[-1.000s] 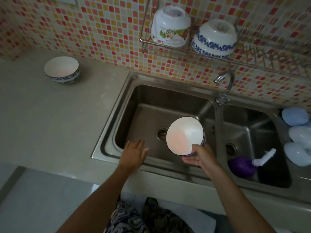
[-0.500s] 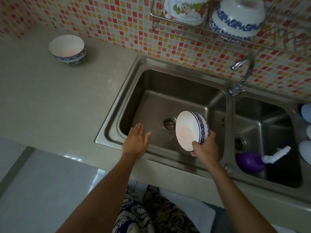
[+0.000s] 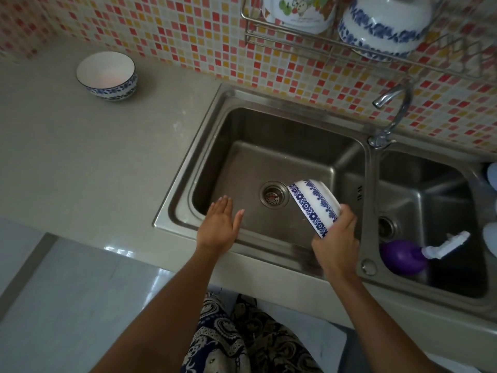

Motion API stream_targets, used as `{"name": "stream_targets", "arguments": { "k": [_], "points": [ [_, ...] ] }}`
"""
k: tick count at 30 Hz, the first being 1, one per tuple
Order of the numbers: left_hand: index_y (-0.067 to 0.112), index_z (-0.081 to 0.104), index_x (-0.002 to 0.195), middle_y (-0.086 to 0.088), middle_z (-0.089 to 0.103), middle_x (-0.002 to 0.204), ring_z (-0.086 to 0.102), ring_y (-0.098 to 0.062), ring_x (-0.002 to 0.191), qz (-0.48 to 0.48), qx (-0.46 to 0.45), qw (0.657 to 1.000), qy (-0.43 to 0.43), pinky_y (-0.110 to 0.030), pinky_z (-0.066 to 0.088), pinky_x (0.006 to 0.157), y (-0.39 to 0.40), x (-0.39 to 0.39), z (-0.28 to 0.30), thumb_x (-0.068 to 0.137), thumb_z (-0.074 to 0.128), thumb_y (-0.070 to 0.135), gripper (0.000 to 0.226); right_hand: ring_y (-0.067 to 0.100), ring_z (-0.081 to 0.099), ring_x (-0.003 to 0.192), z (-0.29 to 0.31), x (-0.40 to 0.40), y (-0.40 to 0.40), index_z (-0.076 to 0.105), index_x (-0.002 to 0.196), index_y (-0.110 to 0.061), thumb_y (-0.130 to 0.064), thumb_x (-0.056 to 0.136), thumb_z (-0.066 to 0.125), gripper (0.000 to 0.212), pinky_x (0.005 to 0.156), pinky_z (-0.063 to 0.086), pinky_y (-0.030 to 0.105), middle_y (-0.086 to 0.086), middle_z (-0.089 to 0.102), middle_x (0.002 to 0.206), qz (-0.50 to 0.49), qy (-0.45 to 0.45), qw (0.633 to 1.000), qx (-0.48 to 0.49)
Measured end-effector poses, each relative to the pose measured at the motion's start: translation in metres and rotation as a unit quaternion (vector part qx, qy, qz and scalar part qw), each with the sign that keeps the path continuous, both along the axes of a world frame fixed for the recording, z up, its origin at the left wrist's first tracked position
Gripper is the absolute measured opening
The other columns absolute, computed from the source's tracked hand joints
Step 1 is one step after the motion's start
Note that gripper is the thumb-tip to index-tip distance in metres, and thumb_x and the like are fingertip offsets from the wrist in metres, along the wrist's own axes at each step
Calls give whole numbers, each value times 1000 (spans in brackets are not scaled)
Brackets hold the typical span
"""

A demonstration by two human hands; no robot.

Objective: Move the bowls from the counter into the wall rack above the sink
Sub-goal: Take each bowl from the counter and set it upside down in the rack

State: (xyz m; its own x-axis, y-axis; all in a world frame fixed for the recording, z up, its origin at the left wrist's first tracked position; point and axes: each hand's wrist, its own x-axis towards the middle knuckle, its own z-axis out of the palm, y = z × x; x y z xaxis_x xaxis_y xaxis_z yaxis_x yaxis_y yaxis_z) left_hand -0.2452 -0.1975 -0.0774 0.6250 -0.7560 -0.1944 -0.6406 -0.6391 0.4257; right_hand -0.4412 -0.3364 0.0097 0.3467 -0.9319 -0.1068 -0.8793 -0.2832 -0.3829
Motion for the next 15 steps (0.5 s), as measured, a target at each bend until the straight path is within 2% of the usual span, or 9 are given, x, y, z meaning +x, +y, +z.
{"name": "stream_targets", "arguments": {
  "k": [5, 7, 8, 9, 11, 12, 13, 15],
  "points": [
    [10, 23, 149, -8, 23, 157, 14, -17, 147, -1, 0, 1000, 5, -31, 6, 120, 1, 0, 0, 97, 12, 56, 70, 46, 63, 96, -4, 4, 3, 29, 134, -13, -4, 70, 71, 77, 77, 55, 51, 15, 47, 130, -31, -22, 999, -1],
    [10, 21, 150, -8, 21, 158, 12, -17, 147, -5, 4, 1000, 13, -30, 4, 120, 1, 0, 0, 97, 13, 55, 69, 41, 62, 103, -7, 8, 2, 32, 135, -12, -6, 71, 68, 74, 81, 56, 50, 15, 52, 128, -91, -75, 991, 58],
    [10, 19, 150, -7, 19, 158, 10, -16, 147, -7, 6, 1000, 21, -29, 2, 120, 1, 0, 0, 98, 14, 53, 68, 41, 63, 103, -8, 11, -1, 34, 134, -11, -8, 69, 64, 72, 79, 58, 50, 15, 54, 126, -144, -125, 974, 124],
    [10, 18, 150, -7, 17, 159, 8, -16, 148, -8, 8, 999, 30, -28, 0, 119, 1, 1, 1, 98, 15, 52, 67, 43, 65, 98, -8, 14, -5, 35, 134, -10, -10, 67, 58, 70, 72, 60, 50, 18, 56, 124, -202, -189, 938, 209],
    [10, 15, 151, -7, 12, 160, 3, -15, 148, -7, 6, 999, 53, -27, -4, 118, 0, 3, 2, 99, 16, 49, 64, 44, 70, 78, -5, 15, -14, 38, 129, -8, -8, 70, 47, 60, 58, 61, 46, 26, 60, 116, -283, -308, 830, 370],
    [10, 13, 151, -7, 10, 160, 1, -15, 148, -7, 1, 998, 62, -27, -5, 117, 0, 4, 4, 100, 16, 47, 63, 43, 70, 72, 1, 15, -15, 39, 126, -9, -5, 75, 43, 51, 57, 61, 44, 28, 61, 110, -296, -341, 786, 423],
    [10, 12, 151, -6, 9, 160, 0, -15, 148, -7, -7, 998, 66, -27, -6, 118, 0, 4, 6, 100, 17, 45, 62, 42, 70, 72, 8, 14, -15, 39, 124, -10, -1, 79, 39, 46, 58, 61, 42, 28, 61, 106, -299, -357, 761, 451],
    [11, 10, 151, -5, 7, 160, -2, -14, 148, -11, -27, 998, 61, -29, -5, 119, 1, 9, 14, 101, 17, 42, 59, 43, 69, 75, 20, 13, -15, 39, 127, -10, 1, 83, 36, 45, 59, 62, 42, 26, 61, 102, -286, -374, 740, 481]
  ]
}}
